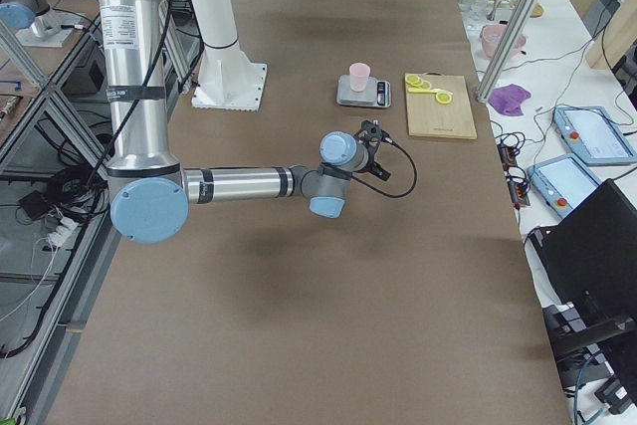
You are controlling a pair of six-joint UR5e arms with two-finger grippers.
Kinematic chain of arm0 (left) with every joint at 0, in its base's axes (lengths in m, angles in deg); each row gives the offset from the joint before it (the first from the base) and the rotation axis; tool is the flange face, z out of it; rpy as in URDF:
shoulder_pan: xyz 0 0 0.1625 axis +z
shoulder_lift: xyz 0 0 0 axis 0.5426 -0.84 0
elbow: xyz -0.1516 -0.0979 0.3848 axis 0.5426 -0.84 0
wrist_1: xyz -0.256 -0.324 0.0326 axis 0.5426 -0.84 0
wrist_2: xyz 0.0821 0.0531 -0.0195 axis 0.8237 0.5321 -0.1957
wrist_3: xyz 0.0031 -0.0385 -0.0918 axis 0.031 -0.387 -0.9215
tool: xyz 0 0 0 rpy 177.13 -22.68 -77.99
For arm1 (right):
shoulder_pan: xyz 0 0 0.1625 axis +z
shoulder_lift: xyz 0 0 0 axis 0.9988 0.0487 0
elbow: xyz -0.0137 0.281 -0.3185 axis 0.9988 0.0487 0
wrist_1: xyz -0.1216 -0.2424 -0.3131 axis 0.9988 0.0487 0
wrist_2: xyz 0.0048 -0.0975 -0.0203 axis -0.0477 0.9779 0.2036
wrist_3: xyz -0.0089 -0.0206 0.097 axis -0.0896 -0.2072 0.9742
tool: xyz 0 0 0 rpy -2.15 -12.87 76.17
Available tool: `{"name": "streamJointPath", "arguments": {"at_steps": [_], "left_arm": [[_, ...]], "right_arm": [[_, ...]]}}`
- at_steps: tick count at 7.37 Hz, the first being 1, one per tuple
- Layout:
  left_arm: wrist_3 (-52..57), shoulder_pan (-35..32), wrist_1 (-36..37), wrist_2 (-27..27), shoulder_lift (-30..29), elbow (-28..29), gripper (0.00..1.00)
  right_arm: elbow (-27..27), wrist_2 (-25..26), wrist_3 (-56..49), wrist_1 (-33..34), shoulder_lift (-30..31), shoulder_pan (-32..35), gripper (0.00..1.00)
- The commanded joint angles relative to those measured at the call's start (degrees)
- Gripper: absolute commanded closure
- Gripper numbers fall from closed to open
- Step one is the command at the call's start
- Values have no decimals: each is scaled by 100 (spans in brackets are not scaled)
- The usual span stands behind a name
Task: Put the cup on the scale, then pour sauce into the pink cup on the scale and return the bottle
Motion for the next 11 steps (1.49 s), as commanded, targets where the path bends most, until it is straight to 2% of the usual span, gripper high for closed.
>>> {"name": "streamJointPath", "arguments": {"at_steps": [1, 4, 6, 7, 8, 9, 11], "left_arm": [[0, 8, 1, 0, 0, -35, 2], [0, 9, 1, 0, 0, -26, 2], [0, 9, -8, 0, 0, -17, 2], [0, 9, -8, 9, -8, -17, 2], [0, 9, -8, 9, -8, -17, 2], [0, 9, -8, 9, -8, -17, 2], [0, 9, -8, 9, -8, -26, 2]], "right_arm": [[81, 19, 117, 835, -65, 472, 1], [371, -51, 522, 2213, -92, 1446, 1], [398, -173, 602, 3312, -153, 2263, 1], [390, -261, 541, 3639, -127, 2459, 0], [433, -80, 532, 3660, 12, 2495, 0], [442, 366, 531, 3651, 214, 2496, 0], [792, 607, 541, 3608, 322, 2487, 0]]}}
